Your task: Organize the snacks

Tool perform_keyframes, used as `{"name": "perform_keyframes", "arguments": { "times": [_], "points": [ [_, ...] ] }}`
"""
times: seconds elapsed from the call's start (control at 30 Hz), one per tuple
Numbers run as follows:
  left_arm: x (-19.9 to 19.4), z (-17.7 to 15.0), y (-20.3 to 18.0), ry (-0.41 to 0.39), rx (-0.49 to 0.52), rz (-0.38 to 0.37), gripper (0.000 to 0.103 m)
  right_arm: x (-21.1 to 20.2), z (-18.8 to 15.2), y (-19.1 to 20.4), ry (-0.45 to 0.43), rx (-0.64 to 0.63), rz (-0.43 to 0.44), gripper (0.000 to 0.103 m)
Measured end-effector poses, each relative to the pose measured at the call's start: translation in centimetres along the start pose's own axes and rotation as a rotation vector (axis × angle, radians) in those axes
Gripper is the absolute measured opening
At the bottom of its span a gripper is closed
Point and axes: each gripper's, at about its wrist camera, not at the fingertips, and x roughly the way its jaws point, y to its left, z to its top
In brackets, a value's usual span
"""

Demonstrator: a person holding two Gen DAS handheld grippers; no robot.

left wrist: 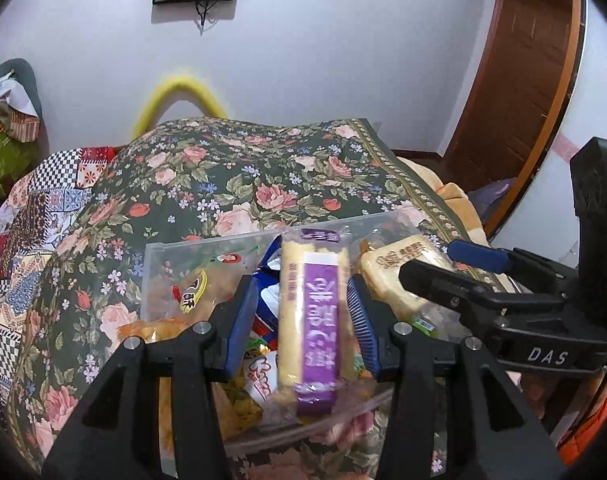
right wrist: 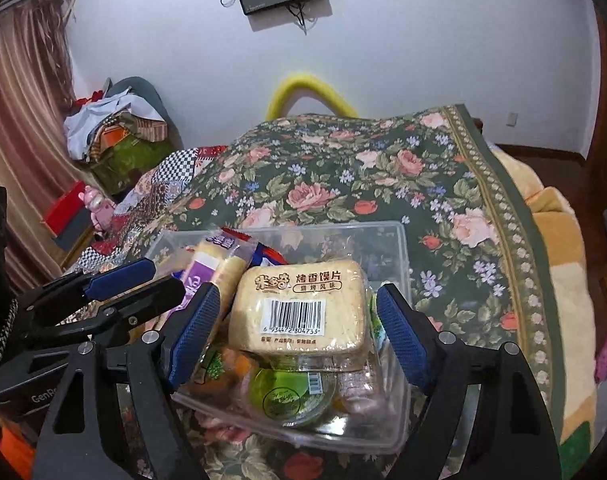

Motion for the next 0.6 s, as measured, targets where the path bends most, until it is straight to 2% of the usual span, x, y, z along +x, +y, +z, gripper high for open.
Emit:
{"name": "perform_keyframes", "arguments": {
  "times": [0.13, 0.3, 0.6],
  "points": [
    [-2.8, 0.1, -0.6, -0.041, 0.013, 0.008, 0.046, -2.7, 0.2, 0.6, -0.044, -0.02, -0.024, 0.079],
    [-8.4, 0.4, -1.3, -0.128, 0.018, 0.011, 0.046, -7.3, 0.4, 1.8, -0.111, -0.034, -0.021, 0.079],
    [-19.2, -0.4, -2.8, -0.288, 0.021, 0.017, 0.046, -18.3, -0.2, 5.5, -0.301, -0.09, -0.04, 0.08]
  ]
}}
